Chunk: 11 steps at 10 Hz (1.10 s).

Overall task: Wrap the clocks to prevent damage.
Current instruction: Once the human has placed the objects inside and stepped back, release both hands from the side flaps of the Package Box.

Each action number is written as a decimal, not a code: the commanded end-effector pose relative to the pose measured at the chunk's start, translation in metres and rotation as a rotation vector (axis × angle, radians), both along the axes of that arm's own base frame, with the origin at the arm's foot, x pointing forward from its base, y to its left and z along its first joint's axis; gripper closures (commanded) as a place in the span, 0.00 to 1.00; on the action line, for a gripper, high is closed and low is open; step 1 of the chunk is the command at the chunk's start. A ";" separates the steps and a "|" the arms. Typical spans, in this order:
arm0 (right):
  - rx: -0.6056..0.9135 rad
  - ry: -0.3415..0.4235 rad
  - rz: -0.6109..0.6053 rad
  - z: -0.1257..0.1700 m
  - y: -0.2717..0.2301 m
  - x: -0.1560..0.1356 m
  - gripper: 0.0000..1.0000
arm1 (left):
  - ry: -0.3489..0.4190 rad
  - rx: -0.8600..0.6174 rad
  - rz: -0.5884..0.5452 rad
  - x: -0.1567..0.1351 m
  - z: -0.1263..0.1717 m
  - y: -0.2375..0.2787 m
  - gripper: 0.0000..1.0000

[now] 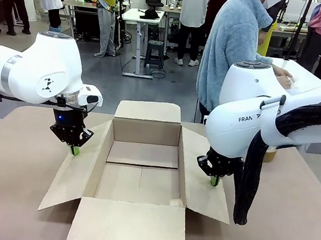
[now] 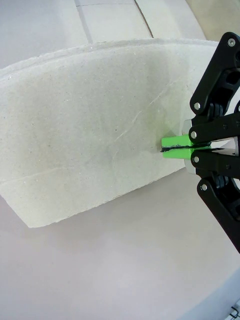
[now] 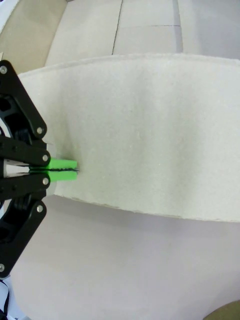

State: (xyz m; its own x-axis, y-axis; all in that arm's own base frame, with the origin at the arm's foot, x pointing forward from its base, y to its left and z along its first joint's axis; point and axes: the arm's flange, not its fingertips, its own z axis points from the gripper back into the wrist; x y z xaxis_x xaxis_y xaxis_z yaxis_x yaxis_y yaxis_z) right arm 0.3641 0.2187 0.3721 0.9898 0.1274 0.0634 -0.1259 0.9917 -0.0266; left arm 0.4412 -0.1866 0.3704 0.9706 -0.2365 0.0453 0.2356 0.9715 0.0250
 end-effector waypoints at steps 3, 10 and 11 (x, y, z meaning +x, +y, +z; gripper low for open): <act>-0.009 0.002 -0.002 -0.002 0.000 -0.001 0.99 | 0.002 0.013 -0.003 -0.001 -0.001 0.001 1.00; -0.009 0.002 -0.002 -0.002 0.000 -0.001 0.99 | 0.002 0.013 -0.003 -0.001 -0.001 0.001 1.00; -0.009 0.002 -0.002 -0.002 0.000 -0.001 0.99 | 0.002 0.013 -0.003 -0.001 -0.001 0.001 1.00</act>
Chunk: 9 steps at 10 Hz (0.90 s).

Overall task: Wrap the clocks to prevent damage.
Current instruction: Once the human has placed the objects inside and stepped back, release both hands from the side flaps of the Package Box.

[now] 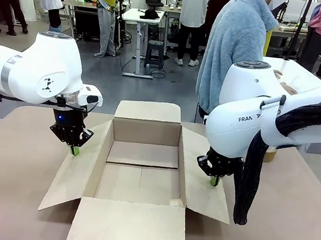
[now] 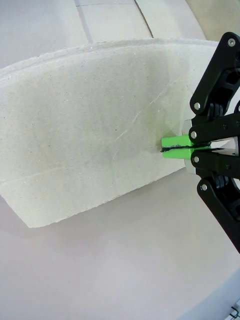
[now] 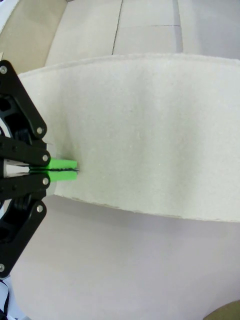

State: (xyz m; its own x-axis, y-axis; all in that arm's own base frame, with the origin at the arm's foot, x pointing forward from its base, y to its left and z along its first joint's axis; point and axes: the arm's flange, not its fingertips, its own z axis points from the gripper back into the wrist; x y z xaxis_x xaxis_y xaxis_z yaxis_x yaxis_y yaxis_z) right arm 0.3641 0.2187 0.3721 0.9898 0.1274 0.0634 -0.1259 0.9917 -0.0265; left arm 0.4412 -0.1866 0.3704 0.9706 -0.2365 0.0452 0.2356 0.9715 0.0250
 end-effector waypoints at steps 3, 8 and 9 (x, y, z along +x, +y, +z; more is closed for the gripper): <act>-0.009 0.002 -0.002 -0.002 0.000 -0.001 0.99 | 0.001 0.013 -0.003 -0.001 -0.001 0.001 1.00; -0.009 0.002 -0.002 -0.002 0.000 -0.001 0.99 | 0.001 0.013 -0.003 -0.001 -0.001 0.001 1.00; -0.009 0.002 -0.002 -0.002 0.000 -0.001 0.99 | 0.001 0.013 -0.003 -0.001 -0.001 0.001 1.00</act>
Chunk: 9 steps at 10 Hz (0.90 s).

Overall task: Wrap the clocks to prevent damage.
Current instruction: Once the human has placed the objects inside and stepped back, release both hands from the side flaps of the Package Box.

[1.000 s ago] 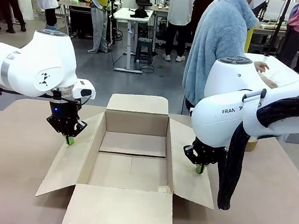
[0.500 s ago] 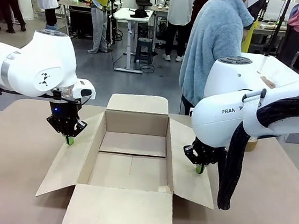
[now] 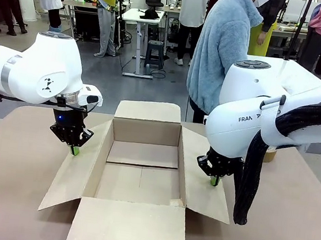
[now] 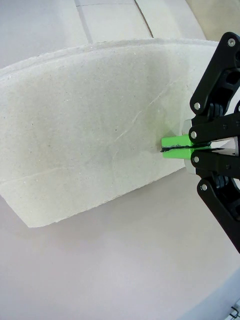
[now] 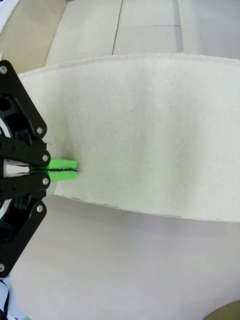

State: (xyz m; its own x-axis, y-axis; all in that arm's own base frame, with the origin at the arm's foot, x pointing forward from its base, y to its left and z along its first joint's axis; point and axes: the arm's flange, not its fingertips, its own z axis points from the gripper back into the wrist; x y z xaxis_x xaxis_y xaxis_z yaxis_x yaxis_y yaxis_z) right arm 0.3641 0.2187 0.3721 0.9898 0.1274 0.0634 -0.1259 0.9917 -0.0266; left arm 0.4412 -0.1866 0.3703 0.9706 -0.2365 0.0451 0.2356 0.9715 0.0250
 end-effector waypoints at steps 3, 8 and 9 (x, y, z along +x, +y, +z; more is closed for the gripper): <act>-0.009 0.002 -0.002 -0.002 0.000 -0.001 0.99 | 0.001 0.013 -0.003 -0.001 -0.001 0.001 1.00; -0.009 0.002 -0.002 -0.002 0.000 -0.001 0.99 | 0.001 0.013 -0.003 -0.001 -0.001 0.001 1.00; -0.009 0.002 -0.002 -0.002 0.000 -0.001 0.99 | 0.001 0.013 -0.003 -0.001 -0.001 0.001 1.00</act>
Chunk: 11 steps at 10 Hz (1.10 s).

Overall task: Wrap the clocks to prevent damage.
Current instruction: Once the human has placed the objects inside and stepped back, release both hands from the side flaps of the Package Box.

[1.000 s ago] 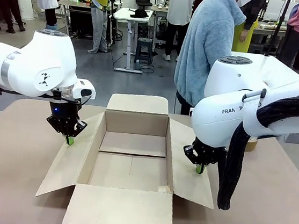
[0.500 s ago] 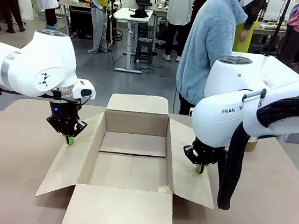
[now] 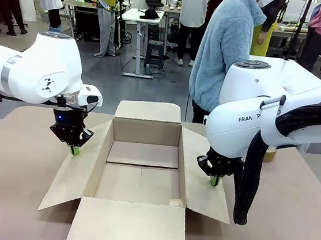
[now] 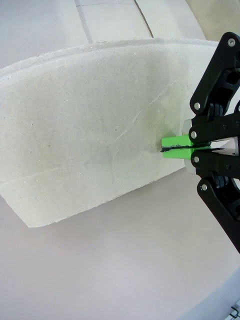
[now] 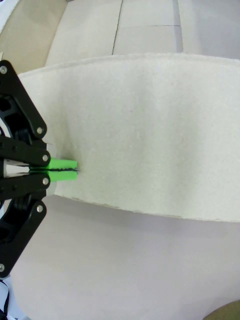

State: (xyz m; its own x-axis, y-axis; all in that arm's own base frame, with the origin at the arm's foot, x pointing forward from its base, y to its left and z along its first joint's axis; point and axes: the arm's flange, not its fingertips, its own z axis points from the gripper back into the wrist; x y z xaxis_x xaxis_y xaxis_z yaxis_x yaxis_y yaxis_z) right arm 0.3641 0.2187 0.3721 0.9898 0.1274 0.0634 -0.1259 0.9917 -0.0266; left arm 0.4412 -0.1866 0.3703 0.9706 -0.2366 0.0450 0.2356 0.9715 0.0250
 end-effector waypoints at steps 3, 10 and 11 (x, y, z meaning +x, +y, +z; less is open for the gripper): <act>-0.009 0.002 -0.002 -0.002 0.000 -0.001 0.99 | 0.001 0.013 -0.003 -0.001 -0.001 0.001 1.00; -0.009 0.002 -0.002 -0.002 0.000 -0.001 0.99 | 0.001 0.013 -0.003 -0.001 -0.001 0.001 1.00; -0.009 0.002 -0.002 -0.002 0.000 -0.001 0.99 | 0.001 0.013 -0.003 -0.001 -0.001 0.001 1.00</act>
State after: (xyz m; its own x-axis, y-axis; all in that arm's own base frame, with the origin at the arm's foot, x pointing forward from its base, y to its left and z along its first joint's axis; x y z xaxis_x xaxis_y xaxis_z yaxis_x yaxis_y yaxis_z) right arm 0.3641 0.2187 0.3721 0.9898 0.1274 0.0634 -0.1259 0.9917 -0.0266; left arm 0.4412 -0.1866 0.3703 0.9706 -0.2366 0.0449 0.2356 0.9715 0.0250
